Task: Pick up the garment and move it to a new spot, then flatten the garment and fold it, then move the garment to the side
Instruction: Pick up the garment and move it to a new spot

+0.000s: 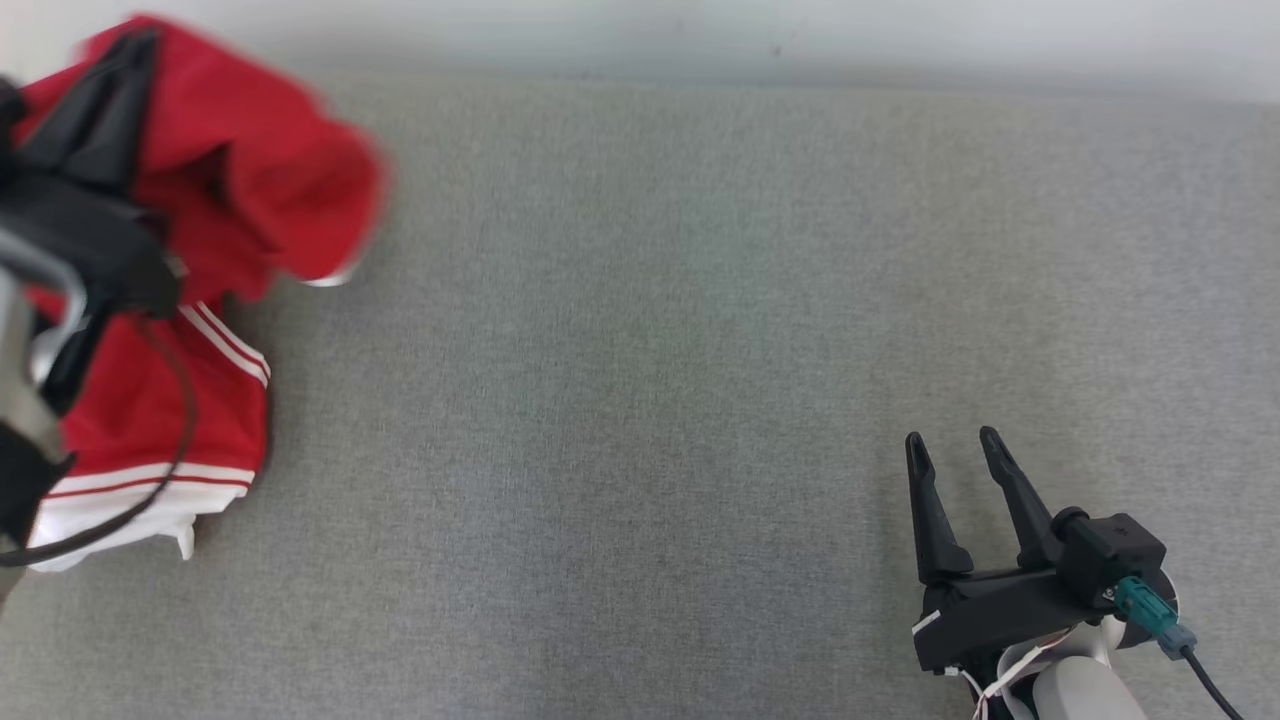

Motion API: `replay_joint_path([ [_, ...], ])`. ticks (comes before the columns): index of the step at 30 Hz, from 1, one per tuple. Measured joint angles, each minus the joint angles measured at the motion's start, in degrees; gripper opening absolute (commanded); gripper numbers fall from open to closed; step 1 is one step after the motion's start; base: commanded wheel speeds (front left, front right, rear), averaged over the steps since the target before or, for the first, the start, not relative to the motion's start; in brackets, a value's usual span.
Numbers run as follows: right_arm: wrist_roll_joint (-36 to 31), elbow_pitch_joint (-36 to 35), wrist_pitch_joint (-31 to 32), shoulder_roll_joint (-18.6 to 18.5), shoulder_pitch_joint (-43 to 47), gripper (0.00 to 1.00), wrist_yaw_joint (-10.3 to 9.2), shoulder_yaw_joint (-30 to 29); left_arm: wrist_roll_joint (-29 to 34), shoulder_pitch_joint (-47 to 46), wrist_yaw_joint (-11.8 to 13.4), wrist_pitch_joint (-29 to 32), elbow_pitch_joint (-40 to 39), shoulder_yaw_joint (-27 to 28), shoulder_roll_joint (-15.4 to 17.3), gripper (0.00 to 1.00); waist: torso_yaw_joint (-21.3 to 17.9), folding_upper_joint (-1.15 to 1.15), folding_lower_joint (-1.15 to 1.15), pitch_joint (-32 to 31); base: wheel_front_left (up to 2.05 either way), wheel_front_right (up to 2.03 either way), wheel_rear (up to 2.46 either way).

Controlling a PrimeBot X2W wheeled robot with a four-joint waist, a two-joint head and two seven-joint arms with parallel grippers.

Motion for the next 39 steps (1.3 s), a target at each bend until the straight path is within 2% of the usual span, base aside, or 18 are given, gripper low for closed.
replay_joint_path([
  [4,0.5,0.2,0.0,1.2,0.7,1.0,0.0,-0.1,-1.8,-2.1,0.0,-0.1,-9.5,-5.6,-1.4,0.0,-0.8,0.0,0.0,-2.2,0.0,0.0,0.0],
  [8,0.8,0.5,0.0,1.9,1.3,1.0,0.0,-0.3,-7.3,-2.1,0.0,-0.1,-17.5,-10.9,-3.2,0.0,-1.9,0.0,0.0,-3.3,0.0,0.0,0.0],
  [11,0.8,0.6,0.0,2.1,1.7,1.0,0.0,-0.4,-10.9,-1.6,0.0,-0.1,-21.7,-15.7,-3.4,0.0,-3.1,0.0,0.0,-3.9,0.0,0.0,0.0],
  [16,0.7,0.5,0.0,2.3,2.0,1.0,0.0,-0.2,-13.6,-0.2,0.0,-0.1,-21.4,-20.8,-2.9,0.0,-5.1,-0.01,0.0,-4.3,0.0,0.0,0.0],
  [19,0.7,0.2,0.0,2.4,1.7,1.0,0.0,0.2,-13.5,2.0,0.0,-0.1,-17.2,-25.2,-3.3,0.0,-7.6,0.0,0.0,-3.9,0.0,0.0,0.0],
  [22,0.7,0.0,0.0,2.3,0.8,1.0,0.0,0.5,-13.1,4.3,0.0,-0.1,-14.3,-26.2,-4.2,0.0,-9.6,0.0,0.0,-3.3,0.0,0.0,0.0],
  [23,0.7,0.0,0.0,2.3,0.8,1.0,0.0,0.4,-12.9,5.2,0.0,-0.1,-13.1,-25.8,-4.6,0.11,-10.3,0.0,0.0,-3.1,0.0,0.0,0.0],
  [24,0.7,0.0,0.0,2.2,0.8,1.0,0.0,0.4,-12.6,6.0,0.0,-0.1,-11.9,-25.3,-5.0,0.36,-10.9,0.0,0.0,-2.9,0.0,0.0,0.0],
  [25,0.7,0.0,0.0,2.1,0.8,1.0,0.0,0.4,-11.8,6.9,0.0,-0.1,-10.5,-24.7,-5.3,0.8,-11.6,0.0,0.0,-2.7,0.0,0.0,0.0],
  [26,0.7,0.0,0.0,2.0,0.8,1.0,0.0,0.4,-11.3,8.0,0.0,-0.1,-9.2,-23.6,-5.8,1.0,-12.2,-0.01,0.0,-2.6,0.0,0.0,0.0],
  [33,0.7,0.3,0.0,1.1,1.4,1.0,0.0,0.4,-6.5,16.8,0.0,-0.1,-2.6,-10.4,-8.7,1.0,-15.0,-0.01,0.0,-3.2,0.0,0.0,0.0],
  [39,0.7,0.3,0.0,0.8,2.3,1.0,0.0,0.7,-0.6,24.6,0.3,-0.1,-4.6,2.0,-12.1,1.0,-14.3,0.0,0.0,-5.7,0.0,0.0,0.0],
])
